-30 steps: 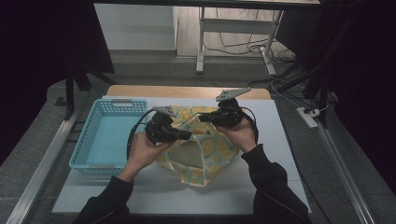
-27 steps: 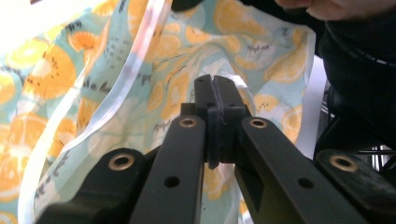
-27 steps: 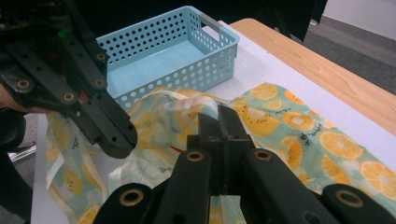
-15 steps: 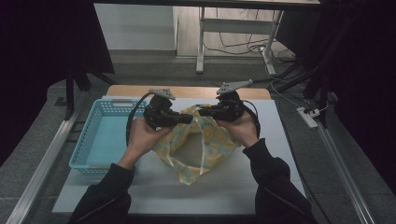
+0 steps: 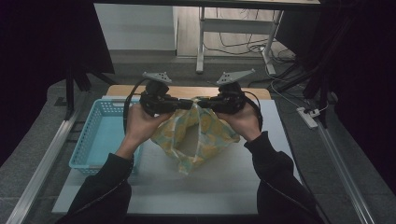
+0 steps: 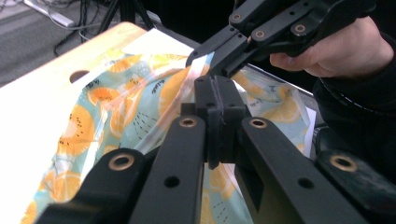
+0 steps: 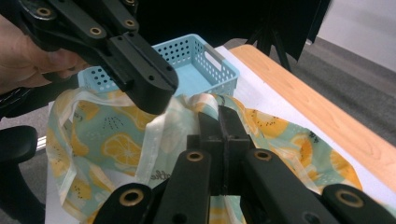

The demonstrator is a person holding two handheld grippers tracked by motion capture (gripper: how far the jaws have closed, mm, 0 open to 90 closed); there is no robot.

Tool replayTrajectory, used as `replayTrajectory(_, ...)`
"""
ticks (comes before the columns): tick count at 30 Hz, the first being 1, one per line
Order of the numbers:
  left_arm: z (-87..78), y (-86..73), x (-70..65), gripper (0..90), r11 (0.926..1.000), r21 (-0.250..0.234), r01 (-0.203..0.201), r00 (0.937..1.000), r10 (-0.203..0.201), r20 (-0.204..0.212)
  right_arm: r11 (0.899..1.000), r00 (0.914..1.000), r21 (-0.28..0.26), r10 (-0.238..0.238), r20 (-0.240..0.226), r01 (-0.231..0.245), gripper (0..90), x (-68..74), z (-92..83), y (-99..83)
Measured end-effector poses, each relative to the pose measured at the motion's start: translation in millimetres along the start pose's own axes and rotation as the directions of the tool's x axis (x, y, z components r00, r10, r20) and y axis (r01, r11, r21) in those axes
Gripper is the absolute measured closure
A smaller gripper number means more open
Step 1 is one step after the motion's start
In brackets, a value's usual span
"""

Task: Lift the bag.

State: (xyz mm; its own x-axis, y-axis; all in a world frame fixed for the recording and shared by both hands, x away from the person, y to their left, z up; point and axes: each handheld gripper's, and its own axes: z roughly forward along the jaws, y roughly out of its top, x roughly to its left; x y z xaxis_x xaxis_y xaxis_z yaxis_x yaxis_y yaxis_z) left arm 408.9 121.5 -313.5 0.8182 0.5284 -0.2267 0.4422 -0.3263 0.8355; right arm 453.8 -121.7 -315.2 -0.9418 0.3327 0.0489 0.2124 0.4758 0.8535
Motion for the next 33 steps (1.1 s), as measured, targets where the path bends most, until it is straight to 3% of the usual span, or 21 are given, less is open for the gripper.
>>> replayTrajectory(26,-35.0,65.6,-8.2,90.0,0.9922,-0.111,-0.057,0.9966,0.05,-0.066,0.994,0.9966,-0.093,-0.045,0.068,0.052,90.0,6.2,-41.2,59.0)
replayTrajectory(33,-27.4,73.2,-6.5,90.0,0.991,-0.111,-0.074,0.9916,0.062,-0.114,0.994,0.993,-0.095,-0.047,0.109,0.057,90.0,1.4,-42.8,64.4)
